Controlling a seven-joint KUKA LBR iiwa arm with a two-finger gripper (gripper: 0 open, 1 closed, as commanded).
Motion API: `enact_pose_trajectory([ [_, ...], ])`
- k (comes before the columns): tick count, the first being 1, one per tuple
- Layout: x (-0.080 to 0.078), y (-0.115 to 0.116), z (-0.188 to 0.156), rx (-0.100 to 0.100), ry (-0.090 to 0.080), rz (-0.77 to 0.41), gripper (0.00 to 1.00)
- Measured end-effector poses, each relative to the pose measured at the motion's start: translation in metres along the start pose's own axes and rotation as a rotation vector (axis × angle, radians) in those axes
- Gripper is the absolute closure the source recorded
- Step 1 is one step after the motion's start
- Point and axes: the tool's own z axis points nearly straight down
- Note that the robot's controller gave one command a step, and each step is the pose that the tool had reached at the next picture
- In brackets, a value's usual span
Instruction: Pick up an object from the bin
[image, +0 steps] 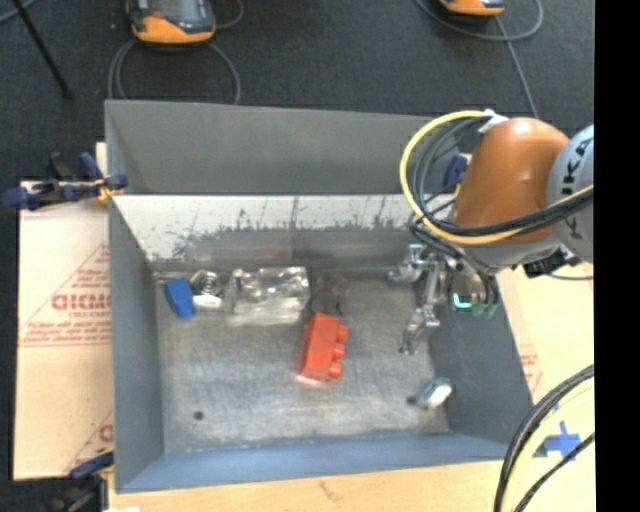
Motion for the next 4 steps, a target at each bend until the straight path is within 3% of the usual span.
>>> enact_pose_trajectory([
  [1, 0.007, 0.036, 0.088, -0.002, 0.001, -0.138, 0.0],
  [2, -0.002, 0.092, 0.107, 0.005, -0.013, -0.281, 0.0],
  [3, -0.002, 0.091, 0.107, 0.004, -0.014, -0.28, 1.0],
  [4, 0.031, 0.112, 0.107, 0.003, -0.021, -0.415, 1.0],
])
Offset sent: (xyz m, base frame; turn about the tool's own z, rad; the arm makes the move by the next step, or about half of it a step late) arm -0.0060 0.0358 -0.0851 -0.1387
